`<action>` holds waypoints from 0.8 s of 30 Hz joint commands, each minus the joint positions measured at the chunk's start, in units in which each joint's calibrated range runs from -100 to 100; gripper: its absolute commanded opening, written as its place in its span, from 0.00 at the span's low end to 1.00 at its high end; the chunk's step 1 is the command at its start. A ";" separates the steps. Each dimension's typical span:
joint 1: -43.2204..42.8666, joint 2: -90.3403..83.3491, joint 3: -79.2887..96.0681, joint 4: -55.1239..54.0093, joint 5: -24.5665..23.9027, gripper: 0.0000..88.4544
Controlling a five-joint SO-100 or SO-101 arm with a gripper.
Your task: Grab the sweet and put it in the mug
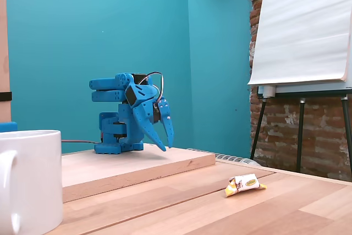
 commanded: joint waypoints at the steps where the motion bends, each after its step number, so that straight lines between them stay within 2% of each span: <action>1: 0.04 -0.01 0.90 0.18 0.10 0.04; 9: 0.18 -0.78 -1.24 -0.31 -1.56 0.04; 17: 4.97 1.03 -8.56 -0.39 -16.65 0.04; 20: 5.26 5.41 -12.04 0.10 -19.29 0.04; 24: 5.26 15.57 -16.94 0.01 -20.07 0.04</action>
